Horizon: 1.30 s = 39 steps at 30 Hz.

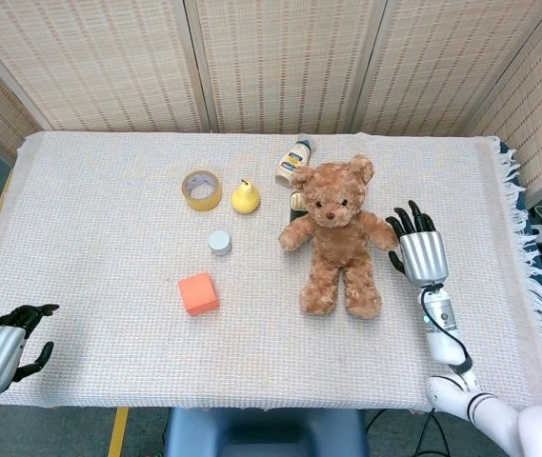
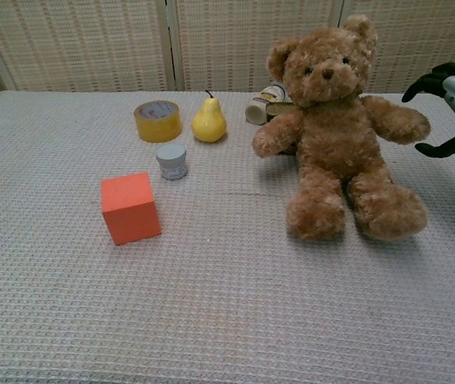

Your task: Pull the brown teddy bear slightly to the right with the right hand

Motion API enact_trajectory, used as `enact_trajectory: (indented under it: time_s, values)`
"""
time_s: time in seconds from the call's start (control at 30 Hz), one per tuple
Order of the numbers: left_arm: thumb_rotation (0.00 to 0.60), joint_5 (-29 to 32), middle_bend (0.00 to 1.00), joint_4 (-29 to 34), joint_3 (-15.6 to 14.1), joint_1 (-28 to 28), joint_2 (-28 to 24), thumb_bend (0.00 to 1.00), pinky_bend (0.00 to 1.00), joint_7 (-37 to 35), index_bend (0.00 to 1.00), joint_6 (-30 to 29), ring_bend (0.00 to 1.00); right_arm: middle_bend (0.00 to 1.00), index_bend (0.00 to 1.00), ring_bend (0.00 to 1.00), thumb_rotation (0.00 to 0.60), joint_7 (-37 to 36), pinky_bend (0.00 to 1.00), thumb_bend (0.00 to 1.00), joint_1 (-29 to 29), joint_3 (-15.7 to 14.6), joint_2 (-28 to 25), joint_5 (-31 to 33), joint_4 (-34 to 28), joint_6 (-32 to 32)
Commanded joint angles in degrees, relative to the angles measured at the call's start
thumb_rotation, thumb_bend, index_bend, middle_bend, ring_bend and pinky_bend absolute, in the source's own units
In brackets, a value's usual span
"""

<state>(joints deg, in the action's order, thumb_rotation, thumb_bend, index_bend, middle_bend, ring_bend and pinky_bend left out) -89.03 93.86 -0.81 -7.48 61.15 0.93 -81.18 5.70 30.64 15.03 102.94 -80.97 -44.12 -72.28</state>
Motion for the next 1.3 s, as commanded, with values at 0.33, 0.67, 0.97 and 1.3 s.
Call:
enact_trajectory:
  time_s: [0.33, 0.67, 0.97, 1.3]
  values:
    - [0.600, -0.42, 0.29, -0.02, -0.18, 0.04, 0.05, 0.42, 0.39, 0.25, 0.22, -0.15, 0.22, 0.23, 0.37, 0.10, 0.600, -5.66, 0.31, 0.13, 3.77, -0.61, 7.69, -0.07, 13.67, -0.44]
    - [0.600, -0.64, 0.29, 0.12, -0.25, 0.08, 0.22, 0.42, 0.39, 0.97, 0.22, -0.31, 0.23, 0.30, 0.53, 0.17, 0.600, -9.24, 0.40, 0.19, 5.68, -0.21, 11.42, 0.12, 22.00, -3.36]
    - [0.600, -0.80, 0.29, 0.27, -0.44, -0.01, 0.24, 0.42, 0.39, 1.48, 0.22, -0.03, 0.23, 0.31, 0.59, 0.17, 0.600, -9.79, 0.41, 0.22, 6.98, 0.93, 11.55, 1.50, 23.47, -4.68]
    - [0.600, -0.26, 0.29, 0.53, -0.32, 0.04, 0.00, 0.42, 0.39, 0.95, 0.22, 0.10, 0.23, 0.30, 0.59, 0.17, 0.600, -10.76, 0.41, 0.22, 6.33, -0.68, 12.25, 1.82, 25.66, -0.48]
